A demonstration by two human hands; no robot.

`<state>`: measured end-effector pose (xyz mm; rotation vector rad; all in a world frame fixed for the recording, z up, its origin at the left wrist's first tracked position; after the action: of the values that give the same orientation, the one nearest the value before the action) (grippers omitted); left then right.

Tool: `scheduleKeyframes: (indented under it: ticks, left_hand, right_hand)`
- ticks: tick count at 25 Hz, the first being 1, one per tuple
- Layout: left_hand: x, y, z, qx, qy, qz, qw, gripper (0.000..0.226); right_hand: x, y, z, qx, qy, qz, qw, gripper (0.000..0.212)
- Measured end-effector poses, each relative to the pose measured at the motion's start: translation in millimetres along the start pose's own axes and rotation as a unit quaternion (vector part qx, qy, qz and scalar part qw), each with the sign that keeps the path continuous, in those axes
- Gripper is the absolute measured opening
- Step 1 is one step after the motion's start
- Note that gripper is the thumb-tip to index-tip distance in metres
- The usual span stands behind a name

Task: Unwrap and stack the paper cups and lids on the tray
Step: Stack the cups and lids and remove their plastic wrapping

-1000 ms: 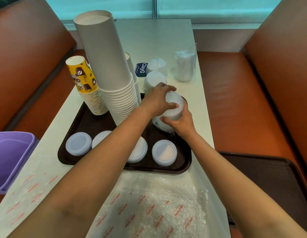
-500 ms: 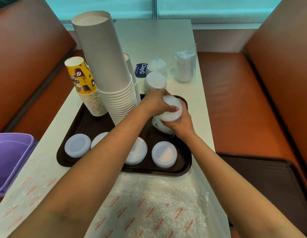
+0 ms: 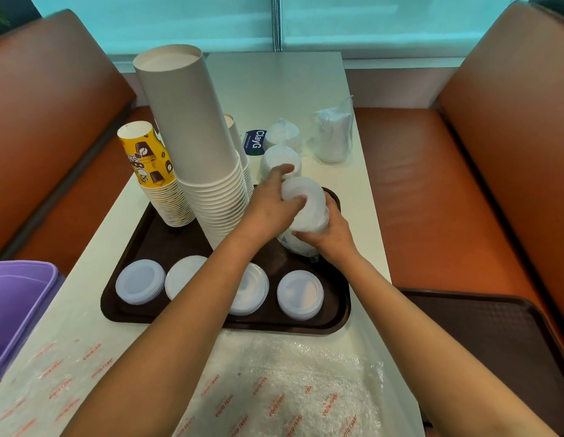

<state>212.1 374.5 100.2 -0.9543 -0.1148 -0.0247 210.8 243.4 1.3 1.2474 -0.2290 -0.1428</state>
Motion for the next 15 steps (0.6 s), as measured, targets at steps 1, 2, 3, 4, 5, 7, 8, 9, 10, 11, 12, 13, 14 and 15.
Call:
scheduleKeyframes:
  ticks: [1,2,3,4,5,7,8,9,10,11,12,13,14,15]
  left_hand:
    - [-6.0,-0.4,6.4,-0.041,-0.024,0.006,0.999,0.053]
    - [-12.7,-0.2,11.1,-0.08,-0.029,0.01,0.996,0.047]
    - [-20.5,0.4,14.7,-0.114,-0.022,0.009,0.993,0.038]
    - [-28.8,2.2,17.4,-0.137,-0.014,0.005,0.99,0.03]
    - [-38.2,5.7,18.8,-0.146,-0.009,-0.004,0.989,0.025]
    - [-58.2,18.9,17.5,-0.139,-0.02,-0.032,0.99,0.026]
    - [-67.8,28.0,15.7,-0.121,-0.035,-0.057,0.99,0.025]
    - [-76.6,38.4,12.3,-0.096,-0.049,-0.088,0.99,0.024]
    - [-84.1,49.0,6.8,-0.071,-0.053,-0.121,0.989,0.025]
    - [-90.4,59.5,-1.1,-0.045,-0.045,-0.154,0.986,0.027]
    - [-95.9,68.7,-9.3,-0.016,-0.031,-0.181,0.983,0.031]
    - [-100.5,75.2,-16.7,0.014,-0.021,-0.208,0.978,0.034]
    - [-104.0,79.2,-22.9,0.04,-0.014,-0.235,0.971,0.038]
    - [-106.3,81.8,-28.2,0.059,-0.006,-0.26,0.964,0.041]
  right_hand:
    - [-0.5,0.3,1.0,-0.007,0.007,0.001,1.0,0.099]
    - [-1.2,-0.1,1.3,-0.011,0.013,0.001,1.0,0.099]
    - [-2.6,-0.5,1.3,-0.01,0.016,0.001,1.0,0.099]
    - [-3.5,-0.8,1.3,-0.006,0.013,0.001,1.0,0.099]
    - [-4.2,-1.4,1.1,-0.004,0.009,0.0,1.0,0.097]
    - [-3.9,-2.6,0.5,-0.002,0.009,0.0,1.0,0.093]
    - [-2.5,-3.1,0.3,-0.007,0.01,0.001,1.0,0.093]
    - [-0.5,-3.1,0.5,-0.013,0.009,0.005,1.0,0.092]
    - [1.4,-3.4,0.8,-0.019,0.009,0.006,1.0,0.09]
    - [3.1,-4.4,0.8,-0.026,0.007,0.009,1.0,0.087]
    - [3.5,-4.3,0.7,-0.031,0.006,0.013,0.999,0.085]
    - [3.7,-4.1,0.2,-0.034,0.004,0.019,0.999,0.087]
    - [3.9,-3.5,-0.5,-0.039,0.001,0.024,0.999,0.09]
    - [4.2,-3.4,-1.4,-0.043,0.0,0.029,0.999,0.092]
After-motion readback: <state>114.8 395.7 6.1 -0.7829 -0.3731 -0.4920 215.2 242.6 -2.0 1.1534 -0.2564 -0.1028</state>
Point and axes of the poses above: each hand's wrist, its own x-axis towards the middle knuckle, its own z-axis out of the back of the hand, y = z × x, the point moved 4 cm from there along x, towards the middle knuckle, and after that the axes turned 12 degrees about -y, right-handed, at the moved point
